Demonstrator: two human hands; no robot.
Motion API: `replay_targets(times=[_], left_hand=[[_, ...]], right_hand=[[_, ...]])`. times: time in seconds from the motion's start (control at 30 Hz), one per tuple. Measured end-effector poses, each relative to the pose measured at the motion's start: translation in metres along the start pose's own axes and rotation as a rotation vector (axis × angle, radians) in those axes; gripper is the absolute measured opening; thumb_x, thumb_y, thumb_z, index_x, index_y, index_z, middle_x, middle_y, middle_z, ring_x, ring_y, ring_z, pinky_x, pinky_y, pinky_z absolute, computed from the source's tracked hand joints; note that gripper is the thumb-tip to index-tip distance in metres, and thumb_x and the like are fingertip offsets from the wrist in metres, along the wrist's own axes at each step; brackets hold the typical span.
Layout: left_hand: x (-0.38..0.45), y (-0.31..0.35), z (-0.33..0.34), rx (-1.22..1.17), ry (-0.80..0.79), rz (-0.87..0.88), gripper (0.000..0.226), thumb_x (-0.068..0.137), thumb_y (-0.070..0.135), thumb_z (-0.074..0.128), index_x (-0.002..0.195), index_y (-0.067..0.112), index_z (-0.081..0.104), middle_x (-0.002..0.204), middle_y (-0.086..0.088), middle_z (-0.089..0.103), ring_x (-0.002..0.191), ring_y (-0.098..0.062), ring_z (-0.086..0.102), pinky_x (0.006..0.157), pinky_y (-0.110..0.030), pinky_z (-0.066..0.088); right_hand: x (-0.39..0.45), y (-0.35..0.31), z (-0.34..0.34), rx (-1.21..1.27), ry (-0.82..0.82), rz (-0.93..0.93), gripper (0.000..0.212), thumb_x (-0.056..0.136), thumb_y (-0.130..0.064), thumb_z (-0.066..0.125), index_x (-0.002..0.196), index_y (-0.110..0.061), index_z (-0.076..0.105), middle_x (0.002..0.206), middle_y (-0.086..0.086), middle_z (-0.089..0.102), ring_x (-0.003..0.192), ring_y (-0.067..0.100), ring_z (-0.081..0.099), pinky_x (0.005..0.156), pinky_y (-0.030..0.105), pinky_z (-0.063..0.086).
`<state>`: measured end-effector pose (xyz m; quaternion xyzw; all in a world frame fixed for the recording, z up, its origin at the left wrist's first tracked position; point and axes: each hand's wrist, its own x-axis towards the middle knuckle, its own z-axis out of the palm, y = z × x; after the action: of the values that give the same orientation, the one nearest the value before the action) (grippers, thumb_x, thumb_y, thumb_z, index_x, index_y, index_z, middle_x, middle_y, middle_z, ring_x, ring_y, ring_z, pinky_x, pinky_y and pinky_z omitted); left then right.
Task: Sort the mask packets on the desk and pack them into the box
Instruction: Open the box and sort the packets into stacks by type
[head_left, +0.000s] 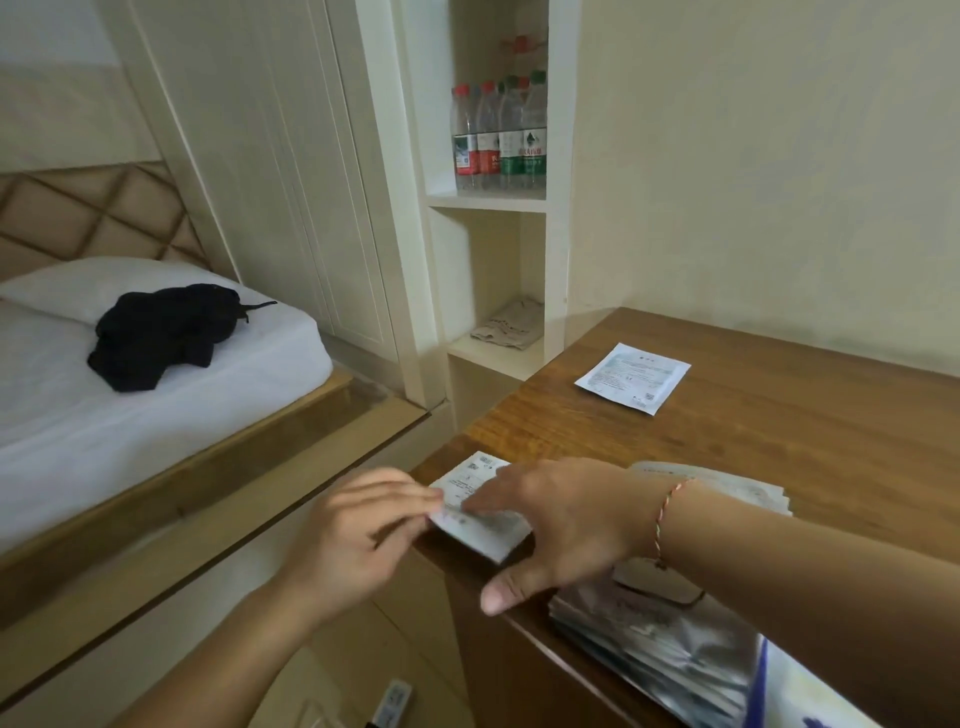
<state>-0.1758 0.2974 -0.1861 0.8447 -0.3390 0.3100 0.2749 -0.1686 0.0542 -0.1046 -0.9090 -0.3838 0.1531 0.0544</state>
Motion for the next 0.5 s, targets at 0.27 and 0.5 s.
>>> replay_targets(times=[0.27, 0.5], left_hand=[[0.075, 0.042, 0.012, -0.637, 0.055, -0.850, 0.059, 0.086, 0.031, 0.072, 0.139, 0.024, 0.046, 0.114, 0.013, 0.067, 0.096, 0.001, 0.067, 0.079, -0.022, 0.057], [0.069, 0.082, 0.041, -0.812, 0.022, -0.914, 0.041, 0.087, 0.022, 0.071, 0.125, 0.028, 0.057, 0.096, 0.001, 0.074, 0.079, -0.021, 0.073, 0.069, -0.029, 0.058]], right_hand=[[0.007, 0.030, -0.028, 0.891, 0.768, 0.350, 0.021, 0.090, -0.023, 0.065, 0.104, -0.008, 0.068, 0.094, 0.008, 0.073, 0.084, 0.022, 0.070, 0.075, 0.043, 0.059], [-0.023, 0.061, -0.030, 1.438, 0.762, 0.471, 0.025, 0.098, -0.019, 0.056, 0.118, -0.006, 0.060, 0.101, 0.011, 0.070, 0.087, 0.023, 0.070, 0.060, 0.036, 0.058]])
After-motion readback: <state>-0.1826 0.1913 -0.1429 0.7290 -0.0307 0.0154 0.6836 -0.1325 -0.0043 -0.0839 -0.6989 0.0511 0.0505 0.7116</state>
